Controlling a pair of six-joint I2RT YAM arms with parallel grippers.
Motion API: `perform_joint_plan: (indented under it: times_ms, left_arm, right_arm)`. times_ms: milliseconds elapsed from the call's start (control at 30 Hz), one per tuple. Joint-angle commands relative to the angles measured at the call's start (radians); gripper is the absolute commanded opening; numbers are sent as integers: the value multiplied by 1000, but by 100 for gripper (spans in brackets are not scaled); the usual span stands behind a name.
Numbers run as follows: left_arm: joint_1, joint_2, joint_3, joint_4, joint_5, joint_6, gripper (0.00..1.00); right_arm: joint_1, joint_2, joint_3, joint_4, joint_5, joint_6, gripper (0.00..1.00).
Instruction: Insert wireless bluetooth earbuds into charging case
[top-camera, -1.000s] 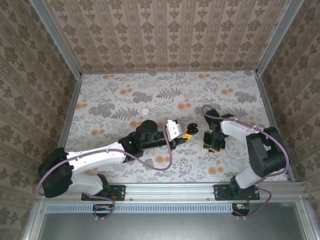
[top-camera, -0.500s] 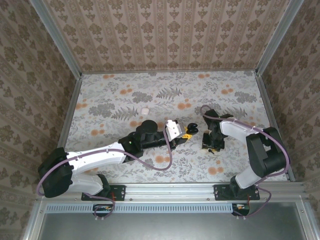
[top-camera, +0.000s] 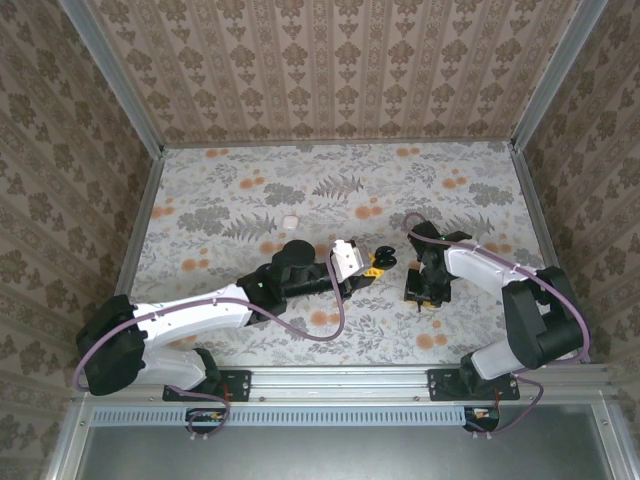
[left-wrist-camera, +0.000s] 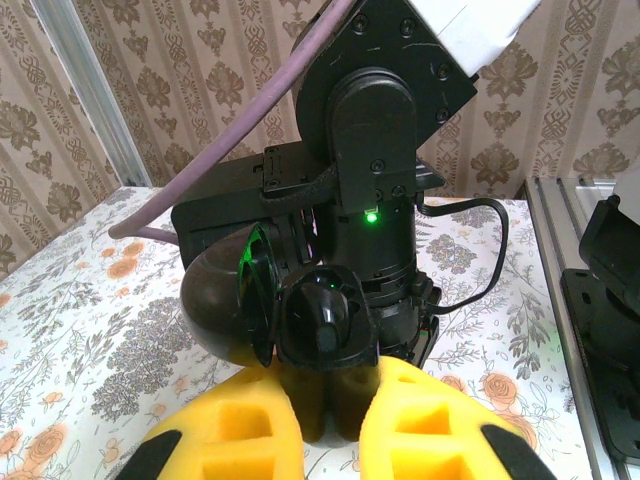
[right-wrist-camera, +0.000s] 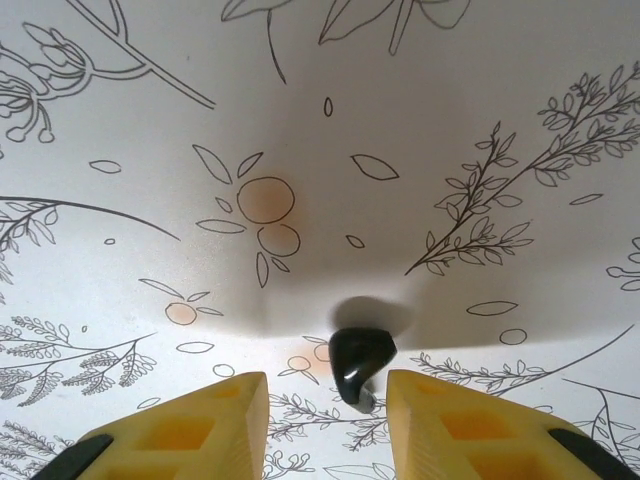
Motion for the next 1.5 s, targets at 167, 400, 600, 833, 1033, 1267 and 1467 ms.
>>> perform_joint_plan:
  times_ms: [167, 400, 600, 833, 1033, 1267, 1467]
  left_arm:
    - [0, -14, 21, 3, 9, 10, 0]
    - [0, -18, 18, 4, 5, 6, 0]
    - [0, -23, 18, 1, 5, 4, 0]
    - [-2, -37, 10, -2, -3, 6, 0]
    - [-2, -38, 11, -8, -4, 9, 0]
    - [-1, -37, 17, -10, -10, 16, 0]
    - [-1, -31, 17, 2, -12, 13, 0]
  right_arm:
    - [4, 3, 21, -52, 39, -2, 36]
    - [3, 22, 42, -58, 97, -38, 36]
    - [5, 74, 51, -32, 87, -46, 33]
    - [4, 129, 42, 2, 78, -56, 32]
    - [5, 144, 56, -2, 83, -58, 25]
    - [8, 95, 62, -22, 81, -54, 18]
    - [9, -39, 83, -37, 84, -32, 14]
